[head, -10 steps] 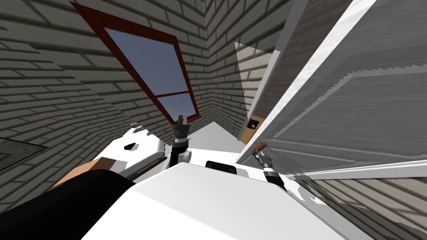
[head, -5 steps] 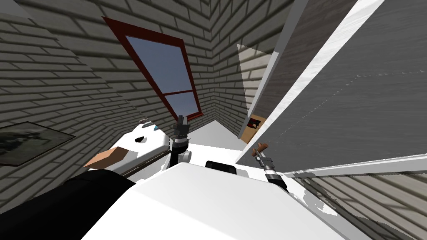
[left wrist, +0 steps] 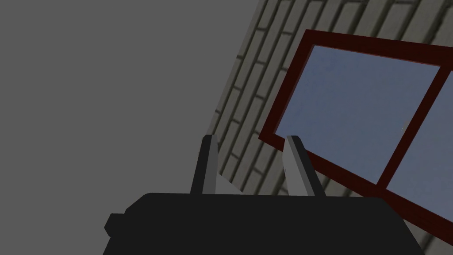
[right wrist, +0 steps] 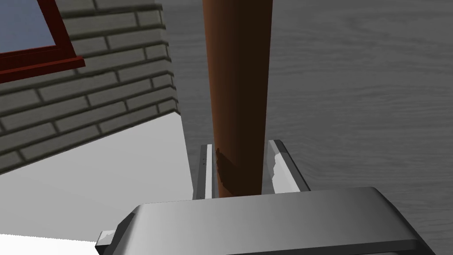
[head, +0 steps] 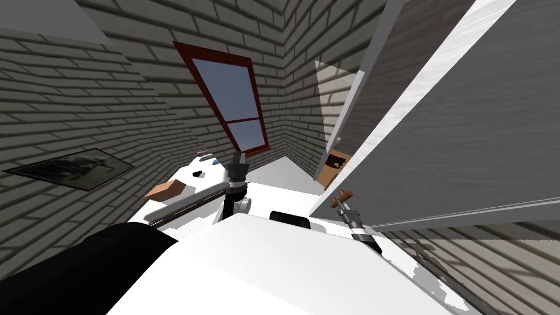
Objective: Pull the door open
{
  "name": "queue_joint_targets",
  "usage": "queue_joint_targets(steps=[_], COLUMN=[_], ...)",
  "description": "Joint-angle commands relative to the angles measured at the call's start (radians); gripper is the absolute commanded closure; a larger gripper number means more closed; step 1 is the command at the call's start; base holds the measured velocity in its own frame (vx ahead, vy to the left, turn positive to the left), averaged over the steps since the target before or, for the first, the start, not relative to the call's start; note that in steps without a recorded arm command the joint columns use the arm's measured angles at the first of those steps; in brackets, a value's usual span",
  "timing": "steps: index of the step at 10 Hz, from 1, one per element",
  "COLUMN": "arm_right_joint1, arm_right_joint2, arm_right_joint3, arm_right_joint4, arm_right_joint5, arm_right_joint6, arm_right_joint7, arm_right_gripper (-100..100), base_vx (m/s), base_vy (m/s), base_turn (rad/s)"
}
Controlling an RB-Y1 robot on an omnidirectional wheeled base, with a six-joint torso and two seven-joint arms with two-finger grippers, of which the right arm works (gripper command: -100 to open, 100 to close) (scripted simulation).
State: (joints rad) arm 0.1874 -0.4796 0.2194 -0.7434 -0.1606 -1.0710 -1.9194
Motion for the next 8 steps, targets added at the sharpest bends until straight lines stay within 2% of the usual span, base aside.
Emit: queue_joint_targets(steps=[1,2,8], arm_right_joint1=[0.01,0.008,0.011], arm_right_joint2=[-0.009,-0.006,-0.026], arm_right_joint3=[0.006,0.003,0.022], arm_right_joint4=[0.003,-0.004,0.039], arm_right_joint5=[0.004,0.002,0.008], arm_right_joint6=[-0.018,-0.006,-0.065], arm_right_joint7=[-0.01,-0.005,-0.028], arm_right_gripper=[100,100,100], base_vx=[-0.17,-0.071,-0.186], base_vy=[-0.037,-0.019,-0.069], base_turn=[0.08,0.016,0.156])
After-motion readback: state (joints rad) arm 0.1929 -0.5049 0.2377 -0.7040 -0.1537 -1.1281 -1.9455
